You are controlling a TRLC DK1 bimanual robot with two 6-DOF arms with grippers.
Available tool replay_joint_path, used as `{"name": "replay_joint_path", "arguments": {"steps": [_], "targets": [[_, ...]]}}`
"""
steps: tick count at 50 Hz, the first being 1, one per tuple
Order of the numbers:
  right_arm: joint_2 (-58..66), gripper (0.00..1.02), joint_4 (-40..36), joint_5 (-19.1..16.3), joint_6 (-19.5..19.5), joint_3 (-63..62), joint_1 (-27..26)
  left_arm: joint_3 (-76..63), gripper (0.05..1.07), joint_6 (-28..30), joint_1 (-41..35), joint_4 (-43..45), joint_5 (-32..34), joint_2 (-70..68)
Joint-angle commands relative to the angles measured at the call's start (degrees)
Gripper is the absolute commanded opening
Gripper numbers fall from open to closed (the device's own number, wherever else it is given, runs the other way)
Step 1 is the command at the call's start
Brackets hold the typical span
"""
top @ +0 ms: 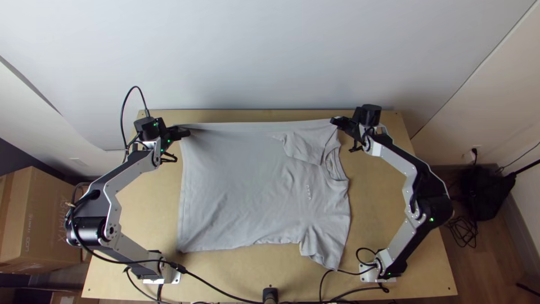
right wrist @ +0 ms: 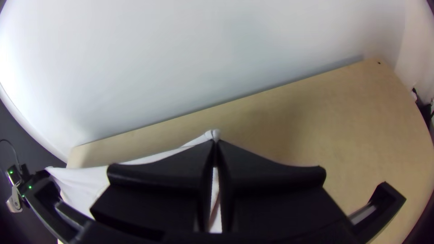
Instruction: Fold the t-shirt
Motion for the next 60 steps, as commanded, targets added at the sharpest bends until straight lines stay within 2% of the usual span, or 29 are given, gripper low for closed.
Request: {"name": "replay_joint_path", "arguments": {"steps": [1, 7, 19, 30, 37, 49, 60], "targets": [[4.96, 0.02, 1.31, 1.66, -1.45, 5.81, -1.41, 3.08, 0.08, -0.02, 0.3, 1.17, -0.73, 2.55], [10.32, 0.02, -0.71, 2.89, -1.62, 11.96, -1.67, 4.93, 0.08, -0.02, 0.3, 1.08, -0.73, 5.1], [15.42, 0.02, -4.93, 2.98, -1.62, 18.29, -2.81, 8.88, 0.08, -0.02, 0.3, -1.82, -0.38, 9.05], [19.55, 0.02, -17.76, 2.8, -1.1, 27.43, -2.99, 14.07, 0.08, -0.46, 0.3, -9.9, -0.29, 13.71], [20.69, 0.02, -23.3, 2.8, -0.13, 31.56, -2.9, 14.68, 0.08, -1.78, 0.3, -14.03, -0.29, 13.71], [18.32, 0.02, -30.95, 2.8, 0.49, 31.12, -1.76, 12.49, 0.08, -1.86, 1.09, -17.2, 0.06, 11.25], [12.78, 0.02, -32.44, 2.8, 0.49, 24.27, 0.44, 8.53, 0.08, -1.25, 2.85, -17.2, 0.68, 8.17]]}}
